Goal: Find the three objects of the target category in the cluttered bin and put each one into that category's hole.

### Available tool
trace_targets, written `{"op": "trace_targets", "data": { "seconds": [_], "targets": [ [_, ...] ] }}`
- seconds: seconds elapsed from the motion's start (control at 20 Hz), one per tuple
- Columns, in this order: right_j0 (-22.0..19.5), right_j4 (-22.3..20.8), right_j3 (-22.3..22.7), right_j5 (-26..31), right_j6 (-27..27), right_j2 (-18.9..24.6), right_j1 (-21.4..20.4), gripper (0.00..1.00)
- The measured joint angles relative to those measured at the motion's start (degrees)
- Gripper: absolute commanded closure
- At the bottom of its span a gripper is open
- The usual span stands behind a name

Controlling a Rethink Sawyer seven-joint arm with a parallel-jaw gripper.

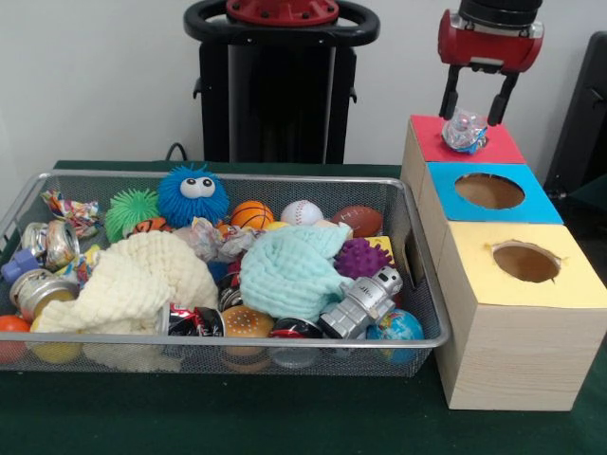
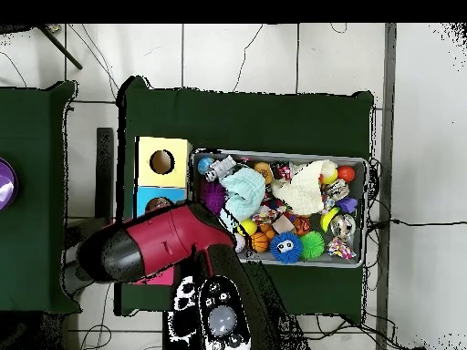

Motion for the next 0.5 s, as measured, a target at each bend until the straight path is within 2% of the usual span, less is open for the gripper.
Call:
{"op": "trace_targets", "data": {
  "seconds": [0.15, 0.5],
  "targets": [
    [-0.11, -0.13, 1.61, -0.90, 0.00, 0.02, -0.32, 0.00],
    [-0.28, -1.72, 6.97, -6.88, 0.00, 0.01, -1.23, 0.00]
  ]
}}
